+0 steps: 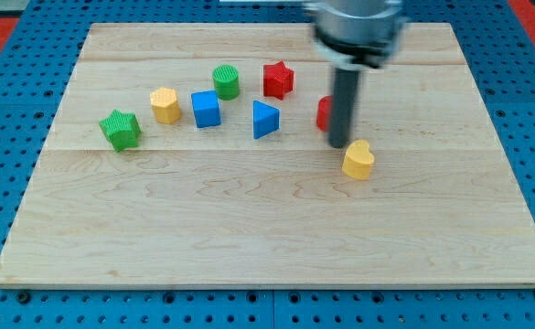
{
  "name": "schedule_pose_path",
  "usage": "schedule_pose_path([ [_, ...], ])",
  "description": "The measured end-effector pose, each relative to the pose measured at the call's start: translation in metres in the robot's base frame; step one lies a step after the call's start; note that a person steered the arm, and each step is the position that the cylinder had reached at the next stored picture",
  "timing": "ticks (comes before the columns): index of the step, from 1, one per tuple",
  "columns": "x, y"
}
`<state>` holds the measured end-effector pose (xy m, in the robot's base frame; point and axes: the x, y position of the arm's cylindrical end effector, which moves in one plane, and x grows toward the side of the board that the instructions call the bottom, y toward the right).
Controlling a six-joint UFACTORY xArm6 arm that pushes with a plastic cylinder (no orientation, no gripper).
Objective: Push the yellow heart diagonal to the blue triangle
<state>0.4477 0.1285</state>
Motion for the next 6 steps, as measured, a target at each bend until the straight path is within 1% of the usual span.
schedule_pose_path([
  [1,0.072,0.021],
  [2,0.050,-0.022],
  [3,0.057,-0.040],
  [4,0.110,-0.053],
  [5,0.143,-0.033],
  [6,0.143,0.002],
])
